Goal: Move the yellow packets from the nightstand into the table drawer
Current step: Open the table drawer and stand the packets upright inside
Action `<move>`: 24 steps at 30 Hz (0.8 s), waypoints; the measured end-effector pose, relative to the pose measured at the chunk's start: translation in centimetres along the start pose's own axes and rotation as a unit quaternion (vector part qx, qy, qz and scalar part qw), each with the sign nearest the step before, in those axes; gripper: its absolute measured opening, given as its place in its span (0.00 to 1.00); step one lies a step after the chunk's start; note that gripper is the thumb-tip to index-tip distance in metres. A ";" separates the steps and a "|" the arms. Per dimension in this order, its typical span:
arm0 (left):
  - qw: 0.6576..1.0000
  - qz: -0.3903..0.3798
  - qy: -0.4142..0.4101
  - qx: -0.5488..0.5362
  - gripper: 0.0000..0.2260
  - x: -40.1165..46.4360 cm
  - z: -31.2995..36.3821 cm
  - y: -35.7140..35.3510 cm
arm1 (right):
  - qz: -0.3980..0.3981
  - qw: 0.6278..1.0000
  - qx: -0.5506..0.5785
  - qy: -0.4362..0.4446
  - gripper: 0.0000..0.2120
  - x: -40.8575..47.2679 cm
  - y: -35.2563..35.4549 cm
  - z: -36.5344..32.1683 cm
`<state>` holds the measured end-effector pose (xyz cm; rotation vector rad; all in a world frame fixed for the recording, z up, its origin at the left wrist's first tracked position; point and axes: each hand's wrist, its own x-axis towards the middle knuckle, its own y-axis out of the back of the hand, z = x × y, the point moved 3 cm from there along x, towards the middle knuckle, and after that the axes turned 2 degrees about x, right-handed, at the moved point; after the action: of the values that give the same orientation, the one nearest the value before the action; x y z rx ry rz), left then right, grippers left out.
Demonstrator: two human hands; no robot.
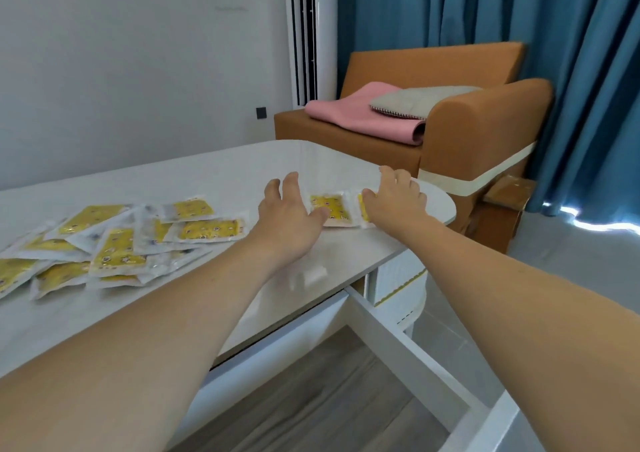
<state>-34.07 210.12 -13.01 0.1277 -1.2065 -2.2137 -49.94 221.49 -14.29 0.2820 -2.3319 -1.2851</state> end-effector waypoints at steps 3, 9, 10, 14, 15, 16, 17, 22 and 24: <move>1.000 -0.003 0.002 -0.002 0.35 4.2 0.7 -1.4 | -0.026 0.999 -0.021 -0.038 0.26 2.9 -2.2 1.1; 0.996 -0.037 0.015 0.082 0.30 9.6 -1.1 -5.7 | -0.026 0.990 -0.141 -0.003 0.25 4.2 -4.8 1.7; 0.991 -0.056 0.013 0.121 0.32 9.9 -1.6 -6.3 | -0.019 0.990 -0.139 0.003 0.24 4.2 -4.7 1.7; 0.978 -0.086 0.013 0.189 0.40 11.3 -2.5 -6.8 | -0.006 0.993 -0.114 0.011 0.21 3.9 -4.3 1.6; 0.980 -0.083 0.016 0.180 0.36 11.1 -2.4 -6.6 | -0.009 0.995 -0.102 0.010 0.21 3.8 -4.3 1.5; 0.982 -0.079 0.014 0.169 0.31 10.9 -2.2 -6.4 | -0.008 0.996 -0.087 0.006 0.21 3.8 -4.1 1.5; 0.984 -0.075 0.007 0.160 0.26 10.8 -2.1 -6.4 | -0.002 0.997 -0.074 0.000 0.21 3.8 -4.0 1.4; 0.989 -0.056 -0.019 0.133 0.18 9.2 -1.5 -6.2 | 0.043 0.997 -0.034 -0.046 0.23 3.1 -3.4 1.5; 0.989 -0.054 -0.026 0.133 0.20 8.3 -1.5 -5.9 | 0.046 0.997 -0.018 -0.055 0.23 2.5 -3.0 1.4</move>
<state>-43.03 206.85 -16.93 0.2489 -1.5547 -2.1465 -52.98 219.96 -16.68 0.0922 -2.3805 -1.3271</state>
